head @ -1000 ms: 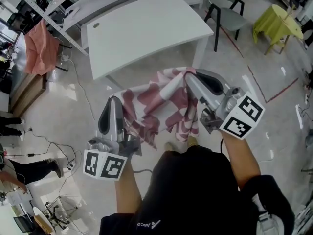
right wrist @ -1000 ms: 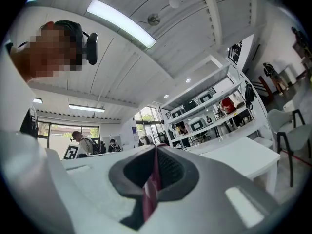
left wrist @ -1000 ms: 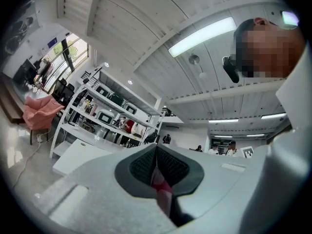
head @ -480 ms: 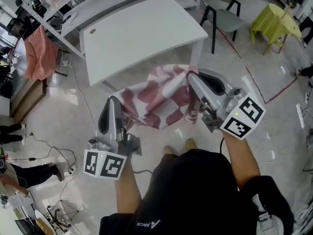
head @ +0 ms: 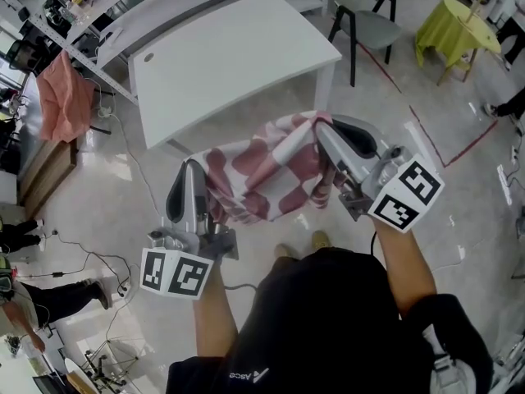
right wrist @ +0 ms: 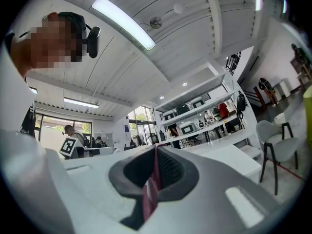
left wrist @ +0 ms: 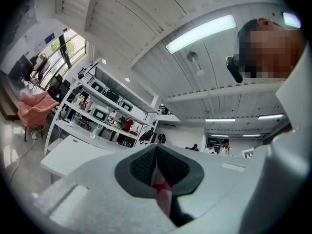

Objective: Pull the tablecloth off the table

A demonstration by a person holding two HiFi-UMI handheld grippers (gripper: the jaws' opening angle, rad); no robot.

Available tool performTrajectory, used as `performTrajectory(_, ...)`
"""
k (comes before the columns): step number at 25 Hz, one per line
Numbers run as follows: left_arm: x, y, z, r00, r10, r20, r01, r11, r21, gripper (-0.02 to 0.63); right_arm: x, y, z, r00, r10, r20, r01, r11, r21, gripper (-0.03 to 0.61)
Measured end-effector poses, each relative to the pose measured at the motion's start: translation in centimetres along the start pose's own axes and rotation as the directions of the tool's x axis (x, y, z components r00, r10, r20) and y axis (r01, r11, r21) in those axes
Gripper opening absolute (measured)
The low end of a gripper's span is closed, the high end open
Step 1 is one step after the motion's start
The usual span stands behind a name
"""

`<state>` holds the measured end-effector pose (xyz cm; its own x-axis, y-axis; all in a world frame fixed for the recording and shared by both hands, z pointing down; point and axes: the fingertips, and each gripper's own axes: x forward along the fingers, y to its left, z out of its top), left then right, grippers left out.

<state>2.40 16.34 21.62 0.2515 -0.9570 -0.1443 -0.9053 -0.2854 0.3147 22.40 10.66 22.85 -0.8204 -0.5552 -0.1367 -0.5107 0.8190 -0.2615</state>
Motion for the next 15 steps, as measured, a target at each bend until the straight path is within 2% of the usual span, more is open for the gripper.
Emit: performTrajectory(15, -0.30, -0.92, -0.03, 1.000, -0.017, -0.005, 0.017, 1.000, 0.004, 0.009, -0.76, 0.51, -0.27, 1.000, 0.004, -0.009, -0.004, 1.000, -0.004, 0.003)
